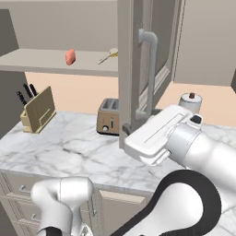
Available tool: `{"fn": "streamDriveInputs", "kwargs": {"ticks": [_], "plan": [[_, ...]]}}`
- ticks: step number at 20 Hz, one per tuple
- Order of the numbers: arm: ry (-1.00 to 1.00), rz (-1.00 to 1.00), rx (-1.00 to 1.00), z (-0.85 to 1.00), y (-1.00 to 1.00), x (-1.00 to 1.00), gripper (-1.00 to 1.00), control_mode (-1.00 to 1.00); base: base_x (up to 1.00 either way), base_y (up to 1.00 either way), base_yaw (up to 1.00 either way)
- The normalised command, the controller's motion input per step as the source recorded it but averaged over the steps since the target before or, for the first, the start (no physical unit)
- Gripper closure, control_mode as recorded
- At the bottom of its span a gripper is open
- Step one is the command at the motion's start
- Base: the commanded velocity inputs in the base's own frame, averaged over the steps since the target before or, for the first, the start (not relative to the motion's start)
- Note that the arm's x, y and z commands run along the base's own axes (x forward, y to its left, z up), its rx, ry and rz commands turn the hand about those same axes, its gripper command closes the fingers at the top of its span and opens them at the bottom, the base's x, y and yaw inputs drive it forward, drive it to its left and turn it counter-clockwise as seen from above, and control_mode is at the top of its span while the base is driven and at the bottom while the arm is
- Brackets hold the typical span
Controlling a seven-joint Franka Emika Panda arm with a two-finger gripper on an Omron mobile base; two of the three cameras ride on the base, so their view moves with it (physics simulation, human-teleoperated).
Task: Pick up the bar soap and dish brush from the sink, and place them back in the cabinet, and close the cabinet doors.
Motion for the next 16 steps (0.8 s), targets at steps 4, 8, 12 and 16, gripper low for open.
{"fn": "streamDriveInputs", "kwargs": {"ticks": [4,8,12,16], "plan": [[0.00,0.00,0.01,-0.12,0.14,0.66,-1.00,-1.00,0.00,0.00,0.00],[0.00,0.00,0.00,-0.11,0.14,0.63,-1.00,-1.00,0.00,0.00,0.00],[0.00,0.00,0.00,-0.08,0.09,0.72,-1.00,-1.00,0.00,0.00,0.00],[0.00,0.00,0.00,-0.12,0.11,0.79,-1.00,-1.00,0.00,0.00,0.00]]}}
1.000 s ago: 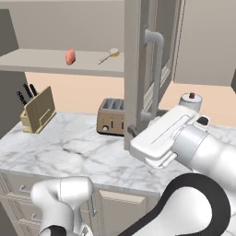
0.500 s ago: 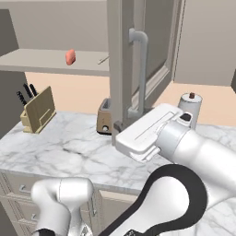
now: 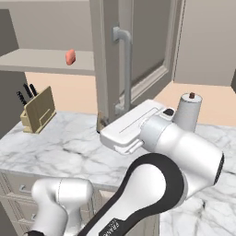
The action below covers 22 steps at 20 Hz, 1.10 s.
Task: Pick up the bar soap and dish brush from the sink, and place them back in the cabinet, and close the cabinet doors.
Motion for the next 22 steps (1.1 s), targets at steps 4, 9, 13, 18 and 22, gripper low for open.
{"fn": "streamDriveInputs", "kwargs": {"ticks": [4,9,13,18,22], "plan": [[0.00,-0.01,0.00,-0.11,0.09,0.77,-1.00,-1.00,0.00,0.00,0.00],[0.00,-0.02,0.00,-0.14,0.05,0.78,-1.00,-1.00,0.00,0.00,0.00],[0.00,0.00,0.00,-0.18,0.00,0.74,-1.00,-1.00,0.00,0.00,0.00],[0.00,0.00,0.00,-0.23,0.00,0.74,-1.00,-1.00,0.00,0.00,0.00],[0.00,0.00,0.00,-0.23,0.00,0.72,-1.00,-1.00,0.00,0.00,0.00]]}}
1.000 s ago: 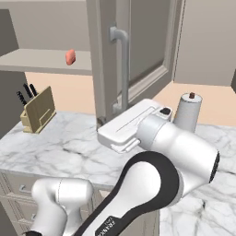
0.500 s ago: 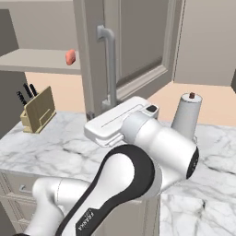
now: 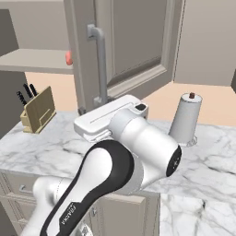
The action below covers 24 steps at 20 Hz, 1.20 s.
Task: Pick up the bar soap and dish brush from the sink, and place them back in the cabinet, and close the cabinet doors.
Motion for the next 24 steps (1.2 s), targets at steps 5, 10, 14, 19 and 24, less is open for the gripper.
{"fn": "streamDriveInputs", "kwargs": {"ticks": [5,10,14,19,24], "plan": [[0.00,0.00,0.00,-0.34,0.00,0.62,-1.00,-1.00,0.00,0.00,0.00],[0.00,0.00,0.00,-0.57,0.00,0.56,-1.00,-1.00,0.00,0.00,0.00],[0.00,0.00,0.00,-0.52,0.00,0.66,-1.00,-1.00,0.00,0.00,0.00],[0.00,0.00,0.00,-0.39,0.00,0.77,-1.00,-1.00,0.00,0.00,0.00],[0.00,0.00,0.00,-0.35,0.02,0.84,-1.00,-1.00,0.00,0.00,0.00]]}}
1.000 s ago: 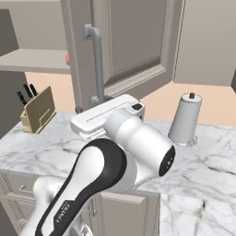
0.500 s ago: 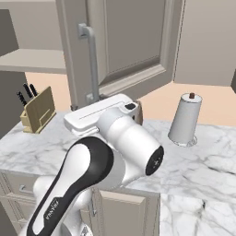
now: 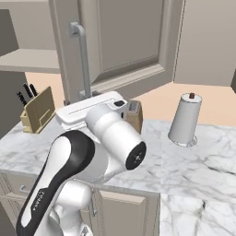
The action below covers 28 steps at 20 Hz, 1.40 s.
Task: Pick up the bar soap and dish brush from the sink, and place them back in the cabinet, and close the cabinet doors.
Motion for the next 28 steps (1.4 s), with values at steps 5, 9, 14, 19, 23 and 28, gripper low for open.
{"fn": "streamDriveInputs", "kwargs": {"ticks": [5,9,14,19,23,28], "plan": [[0.00,-0.04,0.00,-0.25,0.02,0.79,-1.00,-1.00,0.00,0.00,0.00],[0.00,-0.08,0.00,-0.18,0.00,0.78,-1.00,-1.00,0.00,0.00,0.00],[0.00,-0.10,0.00,-0.14,0.00,0.74,-1.00,-1.00,0.00,0.00,0.00],[0.00,-0.11,0.00,-0.10,0.00,0.59,-1.00,-1.00,0.00,0.00,0.00],[0.00,-0.11,0.00,-0.07,0.00,0.57,-1.00,-1.00,0.00,0.00,0.00],[0.00,-0.08,0.00,-0.05,0.00,0.48,-1.00,-1.00,0.00,0.00,0.00]]}}
